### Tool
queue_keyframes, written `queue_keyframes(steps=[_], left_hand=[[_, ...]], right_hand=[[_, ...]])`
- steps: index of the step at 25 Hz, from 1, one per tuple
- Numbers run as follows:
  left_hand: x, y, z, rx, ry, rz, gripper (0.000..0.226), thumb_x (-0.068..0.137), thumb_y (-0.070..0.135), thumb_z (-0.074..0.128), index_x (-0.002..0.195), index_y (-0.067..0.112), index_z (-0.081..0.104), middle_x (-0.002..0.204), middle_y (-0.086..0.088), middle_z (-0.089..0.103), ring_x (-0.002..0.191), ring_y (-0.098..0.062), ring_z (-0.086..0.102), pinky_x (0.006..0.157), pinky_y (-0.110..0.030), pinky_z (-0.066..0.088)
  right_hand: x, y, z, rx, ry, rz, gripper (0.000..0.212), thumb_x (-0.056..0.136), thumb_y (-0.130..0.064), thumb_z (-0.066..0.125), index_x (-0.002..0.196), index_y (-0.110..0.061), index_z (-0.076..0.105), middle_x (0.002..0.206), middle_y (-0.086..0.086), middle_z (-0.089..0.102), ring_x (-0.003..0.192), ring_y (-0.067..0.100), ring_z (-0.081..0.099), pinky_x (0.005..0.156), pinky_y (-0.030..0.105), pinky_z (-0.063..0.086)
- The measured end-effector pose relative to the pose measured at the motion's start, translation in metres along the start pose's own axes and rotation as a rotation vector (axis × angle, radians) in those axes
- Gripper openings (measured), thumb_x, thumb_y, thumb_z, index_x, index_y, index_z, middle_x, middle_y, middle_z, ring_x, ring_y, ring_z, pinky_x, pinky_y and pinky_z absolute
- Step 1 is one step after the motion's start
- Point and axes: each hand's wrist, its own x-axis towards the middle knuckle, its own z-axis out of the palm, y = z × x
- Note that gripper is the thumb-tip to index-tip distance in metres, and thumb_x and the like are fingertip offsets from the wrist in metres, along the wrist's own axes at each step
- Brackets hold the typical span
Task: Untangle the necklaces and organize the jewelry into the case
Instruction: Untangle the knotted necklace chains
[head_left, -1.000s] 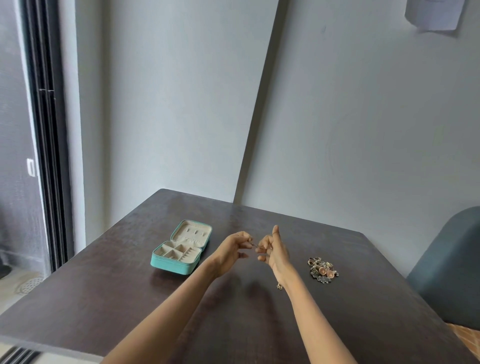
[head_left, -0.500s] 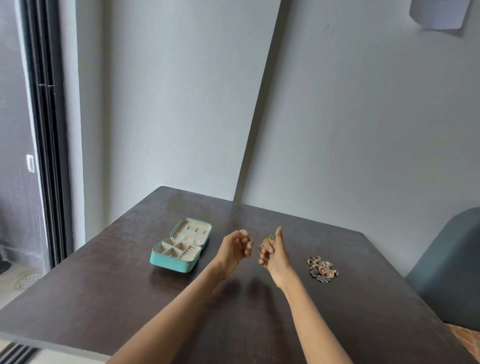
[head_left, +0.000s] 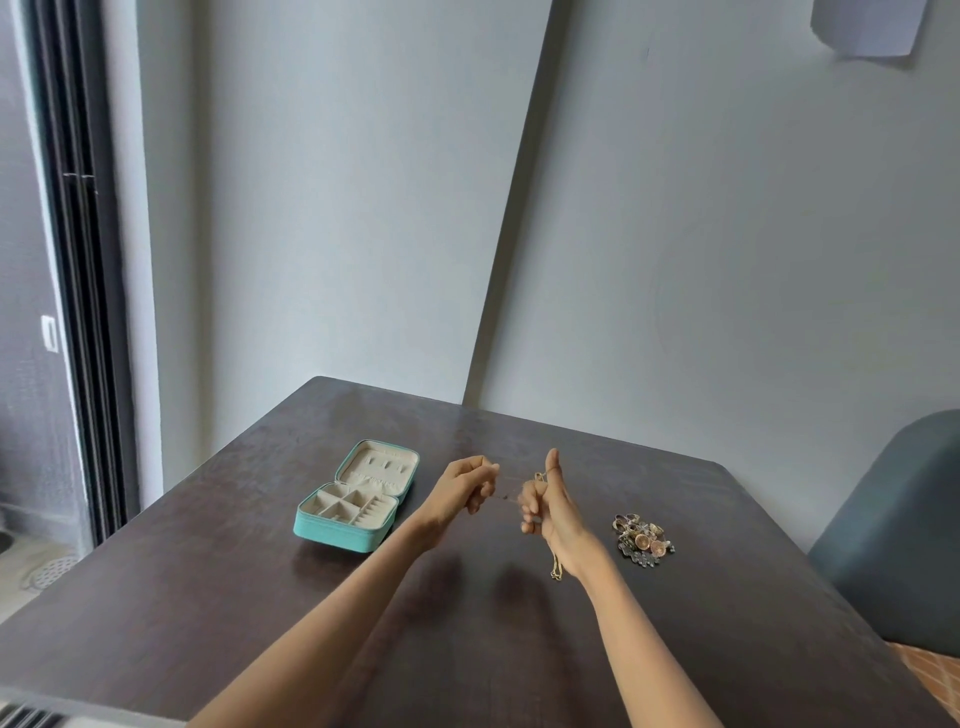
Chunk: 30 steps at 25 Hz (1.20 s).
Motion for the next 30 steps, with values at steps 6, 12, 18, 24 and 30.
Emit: queue_keyframes(steps=[6,12,18,24,30], left_hand=[[0.002,0.006,-0.004,0.158,-0.123,-0.016,0.032,0.098,0.019,0.046,0.068,0.012,0.054,0.054,0.002,0.052,0.046,-0.01,0.037,0.048,-0.022,0.029],[-0.005,0.004,0.003,0.244,-0.226,0.058,0.011,0.089,0.017,0.064,0.091,0.006,0.062,0.05,-0.002,0.052,0.042,-0.01,0.041,0.041,-0.019,0.029],[-0.005,0.009,0.003,0.202,-0.172,0.048,0.007,0.089,0.014,0.063,0.083,0.012,0.064,0.043,0.003,0.047,0.037,-0.007,0.033,0.037,-0.017,0.025],[0.0,0.012,-0.002,-0.01,-0.064,-0.056,0.016,0.097,0.01,0.045,0.082,0.016,0.045,0.047,-0.004,0.048,0.036,-0.013,0.028,0.038,-0.017,0.017],[-0.001,0.01,-0.006,0.059,-0.013,-0.052,0.012,0.096,0.014,0.049,0.085,0.015,0.048,0.046,-0.004,0.051,0.033,-0.011,0.029,0.036,-0.014,0.018]], right_hand=[[-0.001,0.0,-0.004,0.253,0.006,-0.088,0.062,0.082,-0.063,0.043,0.041,-0.018,0.03,0.043,-0.004,0.025,0.045,0.01,0.023,0.049,0.025,0.024],[-0.005,0.0,-0.002,0.232,0.035,-0.104,0.067,0.087,-0.057,0.042,0.036,-0.018,0.026,0.041,-0.003,0.023,0.044,0.008,0.03,0.05,0.024,0.026],[-0.008,0.0,-0.002,0.175,0.012,-0.108,0.063,0.081,-0.06,0.045,0.038,-0.019,0.025,0.04,-0.004,0.021,0.044,0.009,0.025,0.049,0.024,0.025],[-0.017,0.005,0.005,0.11,-0.072,-0.069,0.06,0.083,-0.058,0.043,0.039,-0.018,0.031,0.04,-0.004,0.023,0.043,0.009,0.024,0.049,0.023,0.029],[-0.022,0.013,0.003,0.069,-0.13,-0.009,0.071,0.074,-0.074,0.053,0.04,-0.016,0.031,0.044,-0.002,0.025,0.047,0.011,0.026,0.049,0.022,0.029]])
